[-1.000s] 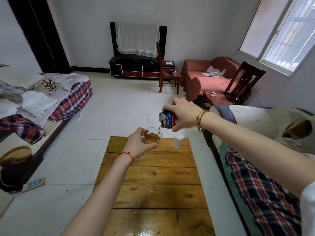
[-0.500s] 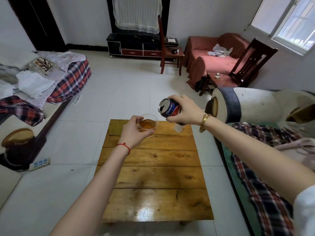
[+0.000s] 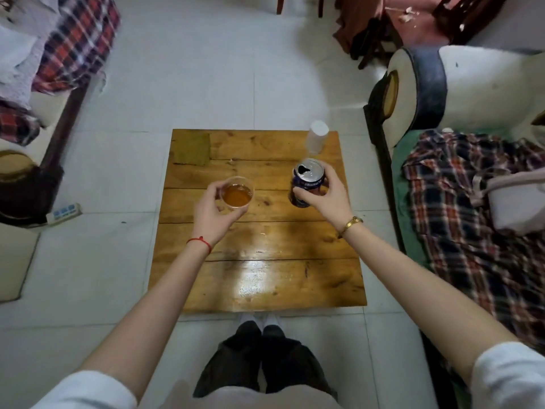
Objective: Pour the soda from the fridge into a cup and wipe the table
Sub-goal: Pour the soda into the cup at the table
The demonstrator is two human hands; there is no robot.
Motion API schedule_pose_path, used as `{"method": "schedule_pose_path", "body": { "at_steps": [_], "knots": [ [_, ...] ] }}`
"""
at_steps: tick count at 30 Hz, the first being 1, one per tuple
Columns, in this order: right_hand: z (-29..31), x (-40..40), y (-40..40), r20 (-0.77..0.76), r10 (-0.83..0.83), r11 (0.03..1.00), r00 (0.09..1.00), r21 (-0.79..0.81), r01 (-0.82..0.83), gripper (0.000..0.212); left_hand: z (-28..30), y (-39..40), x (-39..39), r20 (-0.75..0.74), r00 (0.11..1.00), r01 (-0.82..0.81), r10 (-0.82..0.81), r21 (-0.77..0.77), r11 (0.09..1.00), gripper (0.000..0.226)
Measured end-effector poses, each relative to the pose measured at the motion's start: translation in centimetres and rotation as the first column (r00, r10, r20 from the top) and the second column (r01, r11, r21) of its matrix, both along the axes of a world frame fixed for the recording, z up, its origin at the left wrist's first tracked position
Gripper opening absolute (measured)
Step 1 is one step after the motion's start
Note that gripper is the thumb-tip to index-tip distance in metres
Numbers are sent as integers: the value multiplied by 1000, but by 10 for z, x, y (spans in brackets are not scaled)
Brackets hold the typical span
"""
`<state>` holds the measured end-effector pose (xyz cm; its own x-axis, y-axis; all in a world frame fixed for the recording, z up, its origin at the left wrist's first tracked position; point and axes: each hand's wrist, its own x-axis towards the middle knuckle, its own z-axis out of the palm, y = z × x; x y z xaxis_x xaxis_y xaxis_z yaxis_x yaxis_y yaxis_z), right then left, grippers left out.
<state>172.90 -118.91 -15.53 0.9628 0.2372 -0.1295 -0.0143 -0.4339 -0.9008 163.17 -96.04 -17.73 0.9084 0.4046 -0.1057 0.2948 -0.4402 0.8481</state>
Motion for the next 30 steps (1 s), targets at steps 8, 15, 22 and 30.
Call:
{"method": "schedule_pose_path", "body": {
  "at_steps": [8, 15, 22, 30],
  "knots": [
    [-123, -11, -6, -169, -119, 992, 978, 12, 122, 60, -110, 0, 6, -93, 989, -128, 112, -185, 974, 67],
    [-224, -22, -8, -259, -171, 985, 951, -52, 163, 66, -208, -4, 3, -232, 962, -200, 145, -235, 951, 68],
    [-273, -30, -11, -215, -139, 990, 967, -62, 128, 68, -257, -8, -3, -256, 952, -231, 170, -229, 946, 72],
    [-282, -31, -10, -169, -148, 989, 974, -50, 142, 74, -269, -13, -2, -257, 946, -260, 199, -231, 938, 71]
  ]
}}
